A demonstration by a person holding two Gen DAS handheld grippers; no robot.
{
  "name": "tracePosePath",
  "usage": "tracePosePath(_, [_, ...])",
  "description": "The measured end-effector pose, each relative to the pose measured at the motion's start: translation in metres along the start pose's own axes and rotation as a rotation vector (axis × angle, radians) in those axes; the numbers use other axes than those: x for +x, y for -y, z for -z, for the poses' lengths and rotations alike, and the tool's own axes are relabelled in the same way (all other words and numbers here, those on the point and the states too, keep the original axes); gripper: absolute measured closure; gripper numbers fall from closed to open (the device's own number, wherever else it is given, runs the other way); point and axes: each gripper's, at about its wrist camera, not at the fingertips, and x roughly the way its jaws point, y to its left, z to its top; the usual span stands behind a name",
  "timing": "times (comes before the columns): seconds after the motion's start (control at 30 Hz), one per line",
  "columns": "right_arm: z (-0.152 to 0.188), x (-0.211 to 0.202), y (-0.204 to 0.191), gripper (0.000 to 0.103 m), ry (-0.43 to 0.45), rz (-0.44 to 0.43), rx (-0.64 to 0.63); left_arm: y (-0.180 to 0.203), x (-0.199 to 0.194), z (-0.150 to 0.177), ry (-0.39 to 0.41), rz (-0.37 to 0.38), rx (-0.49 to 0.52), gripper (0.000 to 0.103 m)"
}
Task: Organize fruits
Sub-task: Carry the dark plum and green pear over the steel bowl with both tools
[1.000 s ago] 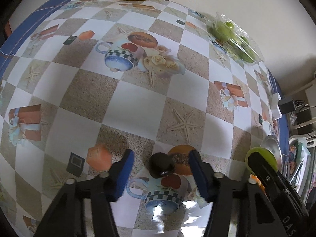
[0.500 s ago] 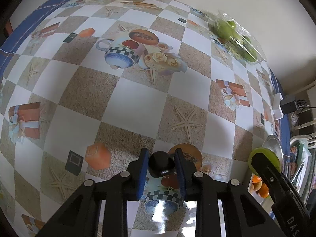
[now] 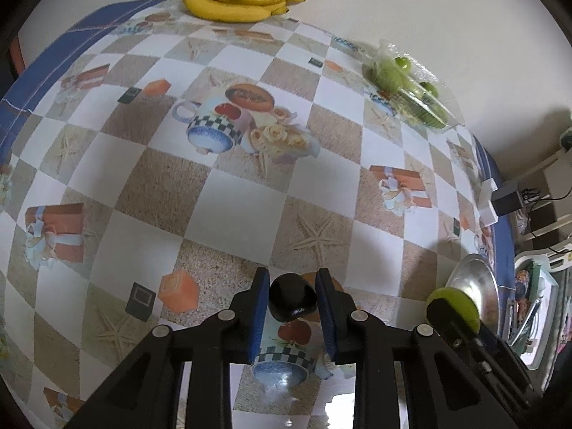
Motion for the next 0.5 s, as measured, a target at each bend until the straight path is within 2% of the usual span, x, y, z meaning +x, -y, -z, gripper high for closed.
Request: tracePosePath(0.5, [0.02, -0.024, 0.031, 0.062, 0.018, -0.004, 0.074, 0.037, -0.028, 0.015, 0.068, 0.006, 0.101, 0.074])
